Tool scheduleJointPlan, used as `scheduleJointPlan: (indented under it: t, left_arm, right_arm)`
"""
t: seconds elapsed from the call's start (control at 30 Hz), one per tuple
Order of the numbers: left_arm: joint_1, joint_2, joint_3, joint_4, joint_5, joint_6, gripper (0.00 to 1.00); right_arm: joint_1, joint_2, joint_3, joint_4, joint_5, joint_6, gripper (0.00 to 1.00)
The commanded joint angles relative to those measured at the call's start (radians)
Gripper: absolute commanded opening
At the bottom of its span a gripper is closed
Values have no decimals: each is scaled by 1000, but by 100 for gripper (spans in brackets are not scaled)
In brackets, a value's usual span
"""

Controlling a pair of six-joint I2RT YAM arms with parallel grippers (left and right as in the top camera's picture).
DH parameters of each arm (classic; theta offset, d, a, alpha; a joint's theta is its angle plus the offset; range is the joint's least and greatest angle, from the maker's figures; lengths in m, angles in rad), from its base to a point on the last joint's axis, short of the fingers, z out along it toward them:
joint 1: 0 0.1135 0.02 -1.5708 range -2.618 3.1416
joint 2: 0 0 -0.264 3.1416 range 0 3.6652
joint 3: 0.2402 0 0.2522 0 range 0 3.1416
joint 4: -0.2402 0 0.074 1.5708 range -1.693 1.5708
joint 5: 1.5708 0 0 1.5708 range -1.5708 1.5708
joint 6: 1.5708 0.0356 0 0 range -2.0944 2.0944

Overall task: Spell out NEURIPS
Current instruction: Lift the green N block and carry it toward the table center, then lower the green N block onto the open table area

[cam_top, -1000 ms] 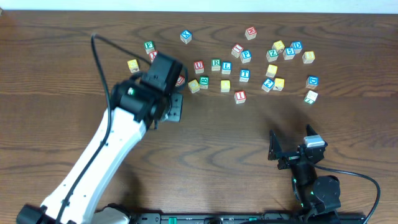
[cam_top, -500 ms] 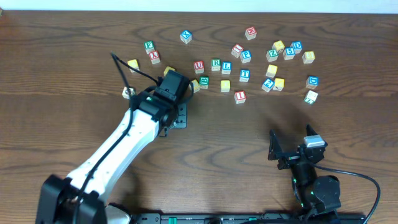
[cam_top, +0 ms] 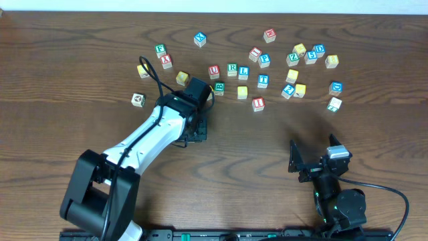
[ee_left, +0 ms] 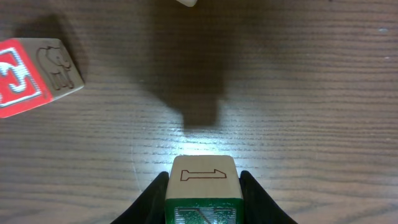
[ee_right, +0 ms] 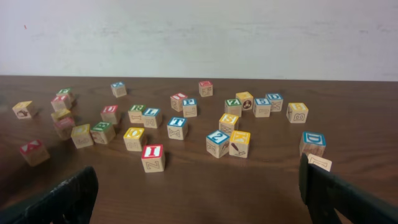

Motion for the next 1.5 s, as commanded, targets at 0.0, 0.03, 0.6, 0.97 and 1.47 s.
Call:
scheduleJointPlan:
  t: [0.0, 0.03, 0.6, 0.97, 1.47]
  left_arm:
    - [-2, 19, -8, 8, 6, -8, 7]
    - [-2, 19, -8, 12, 6, -8, 7]
    - [-2, 19, -22, 27, 6, -8, 7]
    - [-2, 19, -56, 57, 6, -8, 8]
    - [-2, 19, -68, 71, 6, -8, 7]
  right_arm:
    - [-8, -4, -1, -4, -2, -6, 99]
    - [-8, -4, -1, -4, -2, -6, 99]
    - [-8, -4, -1, -4, -2, -6, 99]
    - [-8, -4, -1, -4, -2, -6, 99]
    - [-8, -4, -1, -4, -2, -5, 99]
